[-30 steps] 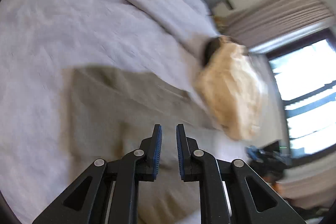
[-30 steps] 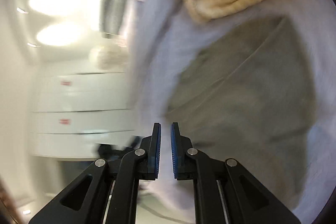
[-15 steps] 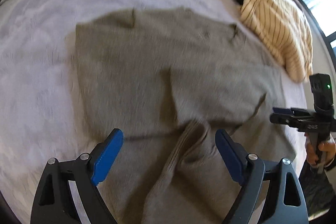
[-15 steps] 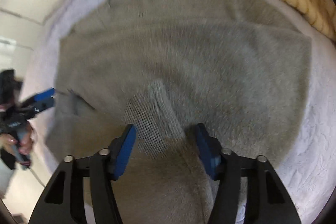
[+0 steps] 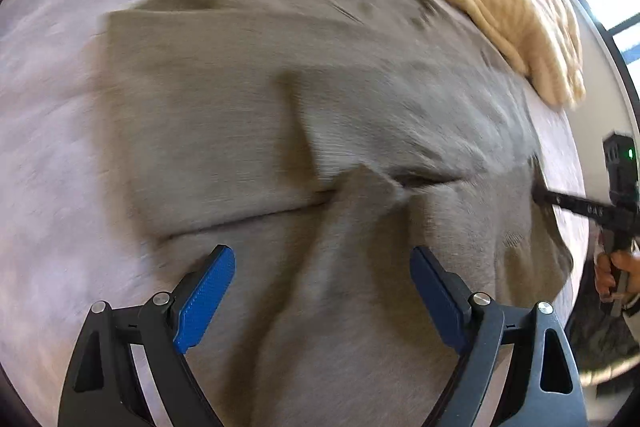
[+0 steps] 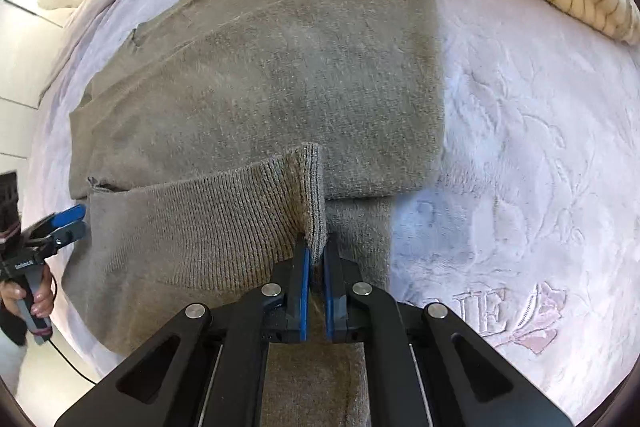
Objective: Fold small clothes
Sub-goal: 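Lay the hem over the collar with both tools and release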
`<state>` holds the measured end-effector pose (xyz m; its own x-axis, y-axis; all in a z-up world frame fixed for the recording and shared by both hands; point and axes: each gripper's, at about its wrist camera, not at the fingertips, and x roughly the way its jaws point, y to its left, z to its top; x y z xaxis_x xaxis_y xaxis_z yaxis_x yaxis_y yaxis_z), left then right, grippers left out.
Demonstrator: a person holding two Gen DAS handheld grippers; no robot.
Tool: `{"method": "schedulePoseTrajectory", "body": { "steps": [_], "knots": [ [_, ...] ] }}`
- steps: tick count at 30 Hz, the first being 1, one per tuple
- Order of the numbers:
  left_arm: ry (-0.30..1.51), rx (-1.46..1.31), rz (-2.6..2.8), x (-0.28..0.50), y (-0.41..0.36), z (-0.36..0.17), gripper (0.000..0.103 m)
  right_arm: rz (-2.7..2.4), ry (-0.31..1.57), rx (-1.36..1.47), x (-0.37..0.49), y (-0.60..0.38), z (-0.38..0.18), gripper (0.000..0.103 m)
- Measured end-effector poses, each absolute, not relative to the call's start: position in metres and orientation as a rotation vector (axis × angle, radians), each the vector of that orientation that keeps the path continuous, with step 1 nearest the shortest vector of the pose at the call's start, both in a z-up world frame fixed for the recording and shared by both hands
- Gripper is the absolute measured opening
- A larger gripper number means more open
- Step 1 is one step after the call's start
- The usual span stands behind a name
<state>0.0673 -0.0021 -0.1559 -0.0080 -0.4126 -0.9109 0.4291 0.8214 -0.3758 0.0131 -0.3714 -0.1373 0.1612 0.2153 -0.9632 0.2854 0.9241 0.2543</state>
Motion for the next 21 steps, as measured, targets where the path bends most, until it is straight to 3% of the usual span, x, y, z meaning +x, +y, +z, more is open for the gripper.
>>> {"method": "schedulePoseTrajectory", "body": {
  "steps": [2,3,4,5,6,14,21],
  "knots": [
    [1.438,0.059,-0.694,0.067,-0.021,-0.163,0.088,-0.055,1.425,0.432,0.015,-0.370,-0.142,0.007],
    [1.430,0.076,-0.700,0.066,-0.026,-0.164,0.081,-0.057,1.426,0.432,0.016,-0.368,-0.140,0.007],
    [1.419,0.085,-0.712,0.065,-0.031,-0.162,0.058,-0.056,1.424,0.433,0.017,-0.369,-0.138,0.007],
    [1.407,0.086,-0.714,0.064,-0.032,-0.159,0.027,-0.054,1.423,0.433,0.016,-0.368,-0.136,0.007],
    [1.400,0.081,-0.705,0.064,-0.030,-0.157,0.008,-0.051,1.417,0.427,0.014,-0.369,-0.133,0.007],
    [1.313,-0.069,-0.631,0.056,0.009,-0.109,0.007,-0.046,1.297,0.358,0.015,-0.355,-0.085,0.007],
    [1.122,-0.169,-0.588,0.091,0.027,-0.046,0.007,-0.017,1.108,0.267,0.071,-0.357,-0.022,0.007]
  ]
}}
